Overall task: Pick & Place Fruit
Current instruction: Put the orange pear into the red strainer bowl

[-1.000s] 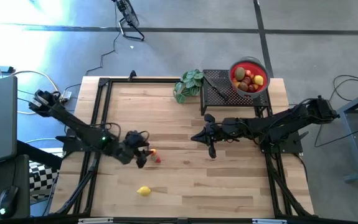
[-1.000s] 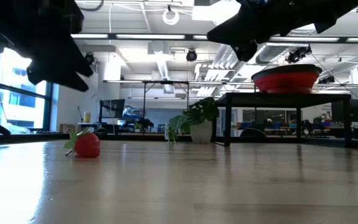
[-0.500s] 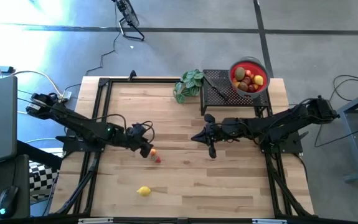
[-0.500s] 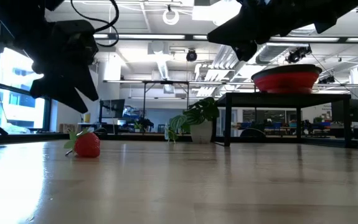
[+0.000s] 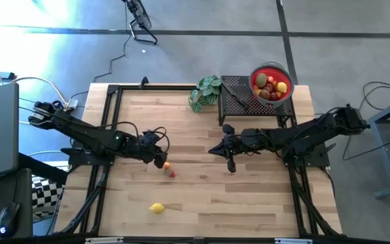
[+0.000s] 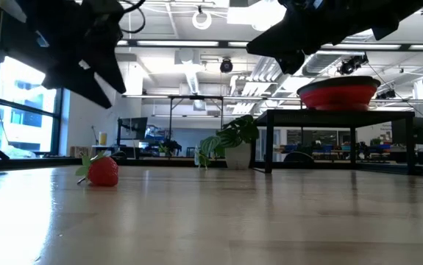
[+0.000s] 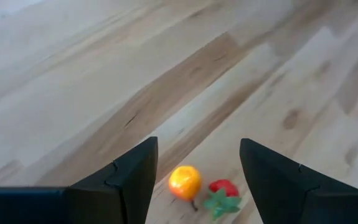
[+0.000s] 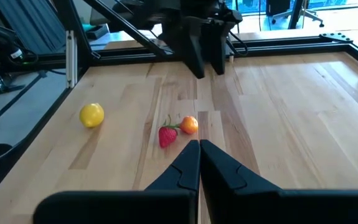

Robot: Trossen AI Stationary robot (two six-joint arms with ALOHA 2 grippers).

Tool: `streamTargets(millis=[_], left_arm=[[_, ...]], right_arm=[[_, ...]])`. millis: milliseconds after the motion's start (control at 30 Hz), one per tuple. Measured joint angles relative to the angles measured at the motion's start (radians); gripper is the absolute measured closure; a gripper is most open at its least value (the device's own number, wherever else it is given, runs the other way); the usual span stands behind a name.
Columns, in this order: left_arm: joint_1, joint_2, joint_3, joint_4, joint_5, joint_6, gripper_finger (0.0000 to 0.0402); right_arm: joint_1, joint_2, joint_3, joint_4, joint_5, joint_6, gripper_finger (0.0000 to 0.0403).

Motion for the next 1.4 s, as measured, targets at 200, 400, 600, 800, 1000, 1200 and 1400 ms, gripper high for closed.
streamTargets(millis=[200,400,600,800,1000,1200,1400], left_arm=[[-0.001,0.048,0.0,-0.072,0.011,-0.131,0.0179],[-0.001,0.175,-0.002,0.061,0.069,-0.091,0.0179],[-0.001,0.252,0.0,0.092,0.098,-0.16,0.0179],[-0.001,0.268,-0.001,0.078,0.147,-0.175,0.0179],[-0.001,0.269,0.0,0.087,0.163,-0.178,0.0179],[-0.001,0.274,-0.001,0.07,0.18,-0.166,0.0179],[-0.001,0.274,-0.001,0.078,0.179,-0.147,0.0179]], right_arm=[[0.0,0.0,0.0,-0.017,0.0,0.0,0.0398],[0.0,0.0,0.0,-0.018,0.03,-0.023,0.0398],[0.0,0.0,0.0,-0.029,0.05,-0.021,0.0398],[0.0,0.0,0.0,-0.04,0.051,-0.023,0.0398],[0.0,0.0,0.0,-0.048,0.052,-0.025,0.0398],[0.0,0.0,0.0,-0.05,0.052,-0.026,0.0398],[0.0,0.0,0.0,-0.05,0.052,-0.026,0.0398]])
